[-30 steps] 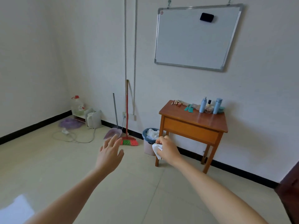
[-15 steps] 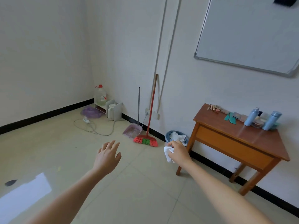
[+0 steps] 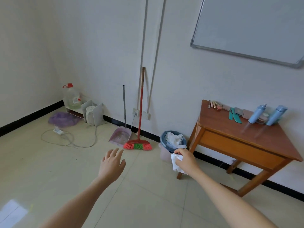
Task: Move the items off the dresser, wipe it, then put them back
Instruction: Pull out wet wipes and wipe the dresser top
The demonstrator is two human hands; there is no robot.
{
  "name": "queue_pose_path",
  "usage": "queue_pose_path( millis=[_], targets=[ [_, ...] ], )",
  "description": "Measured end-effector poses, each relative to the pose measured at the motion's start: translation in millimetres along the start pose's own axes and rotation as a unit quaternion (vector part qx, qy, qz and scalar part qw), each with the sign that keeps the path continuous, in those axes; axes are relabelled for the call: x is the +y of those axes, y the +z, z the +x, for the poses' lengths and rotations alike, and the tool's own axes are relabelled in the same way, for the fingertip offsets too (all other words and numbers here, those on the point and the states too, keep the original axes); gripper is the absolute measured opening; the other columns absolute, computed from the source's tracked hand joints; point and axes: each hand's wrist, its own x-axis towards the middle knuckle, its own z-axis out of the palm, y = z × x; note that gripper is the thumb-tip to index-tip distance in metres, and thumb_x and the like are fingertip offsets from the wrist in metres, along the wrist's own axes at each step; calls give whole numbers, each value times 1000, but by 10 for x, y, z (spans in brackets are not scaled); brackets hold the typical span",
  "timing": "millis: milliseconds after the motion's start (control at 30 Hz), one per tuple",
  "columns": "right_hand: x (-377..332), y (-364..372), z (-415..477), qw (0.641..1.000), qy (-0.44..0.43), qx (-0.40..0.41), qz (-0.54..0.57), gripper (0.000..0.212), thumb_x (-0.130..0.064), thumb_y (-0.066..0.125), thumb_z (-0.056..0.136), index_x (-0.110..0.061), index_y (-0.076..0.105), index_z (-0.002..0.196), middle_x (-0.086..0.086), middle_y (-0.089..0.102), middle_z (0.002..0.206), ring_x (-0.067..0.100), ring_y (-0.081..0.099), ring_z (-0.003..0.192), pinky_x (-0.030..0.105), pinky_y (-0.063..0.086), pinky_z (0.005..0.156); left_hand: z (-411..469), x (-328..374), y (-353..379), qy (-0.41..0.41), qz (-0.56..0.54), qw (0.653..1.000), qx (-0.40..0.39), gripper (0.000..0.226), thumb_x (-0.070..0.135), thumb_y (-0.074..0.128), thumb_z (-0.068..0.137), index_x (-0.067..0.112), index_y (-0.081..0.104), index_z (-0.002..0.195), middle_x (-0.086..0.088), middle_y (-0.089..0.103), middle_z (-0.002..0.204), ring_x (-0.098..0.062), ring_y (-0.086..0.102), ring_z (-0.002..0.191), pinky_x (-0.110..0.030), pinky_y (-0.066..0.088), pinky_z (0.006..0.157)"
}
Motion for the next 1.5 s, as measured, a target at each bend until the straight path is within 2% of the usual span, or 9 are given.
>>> queue_pose_path(
  millis=[267, 433, 633, 833, 1000, 1100, 1233, 1400, 1500],
  targets=[
    [503, -392, 1377, 993, 79, 64, 65, 26, -4, 50, 86, -9, 56, 111, 8, 58, 112, 17, 50, 94, 25, 41, 74, 1530, 615, 84, 98, 11, 995, -12, 46, 31, 37, 96, 21, 29, 141, 4, 28, 148, -18, 16, 139, -35, 19, 112],
    [614, -457, 2182, 989, 100, 67, 89, 27, -2, 48, 86, -7, 57, 111, 10, 59, 112, 19, 51, 95, 24, 38, 75, 2429, 788, 18, 81, -23, 996, -2, 40, 28, 38, 96, 22, 37, 135, 3, 34, 144, -18, 21, 136, -37, 23, 110],
    [708, -373, 2994, 985, 129, 60, 96, 27, -3, 47, 86, -7, 57, 111, 6, 59, 109, 21, 53, 99, 22, 37, 75, 3285, 814, 289, 85, 1, 995, -55, 47, 30, 36, 97, 20, 28, 142, 3, 27, 149, -18, 15, 140, -37, 17, 113],
    [727, -578, 3843, 979, 151, 106, 89, 18, 1, 47, 84, -16, 52, 91, 1, 55, 95, 18, 52, 91, 19, 36, 65, 4538, 961, 351, 136, 4, 989, -63, 49, 32, 35, 97, 19, 26, 143, 2, 26, 150, -18, 15, 140, -36, 18, 113],
    [727, -843, 4457, 971, 174, 156, 57, 23, 2, 48, 85, -2, 57, 106, 4, 55, 97, 13, 48, 85, 4, 37, 57, 5437, 1223, 385, 188, 25, 978, -82, 49, 32, 33, 97, 18, 25, 143, 1, 24, 151, -19, 13, 141, -37, 17, 113],
    [834, -857, 4730, 964, 203, 157, 63, 26, 1, 47, 85, -2, 57, 109, 9, 60, 103, 13, 50, 83, 11, 36, 54, 5757, 1431, 545, 202, 25, 972, -118, 49, 32, 32, 98, 17, 24, 144, 0, 22, 152, -19, 12, 141, -38, 17, 113],
    [1115, -797, 5115, 960, 230, 133, 84, 34, 1, 49, 82, -6, 54, 115, 9, 55, 109, 15, 51, 88, 13, 37, 59, 6078, 1679, 877, 203, 33, 966, -158, 50, 33, 30, 98, 18, 21, 145, 0, 19, 153, -20, 10, 142, -37, 17, 114],
    [1618, -675, 5753, 967, 241, 62, 54, 41, -4, 50, 81, -12, 51, 121, 10, 50, 120, 21, 52, 105, 27, 45, 87, 6455, 1929, 1259, 154, 48, 970, -184, 49, 32, 31, 98, 20, 22, 144, 2, 20, 153, -17, 11, 142, -35, 18, 114],
    [1863, -628, 6095, 970, 239, -21, 40, 47, -9, 53, 85, -14, 43, 130, 9, 41, 129, 21, 45, 117, 24, 39, 97, 6697, 2066, 1417, 120, 61, 972, -194, 48, 33, 30, 98, 20, 22, 144, 3, 20, 153, -17, 11, 142, -36, 18, 114]
  ],
)
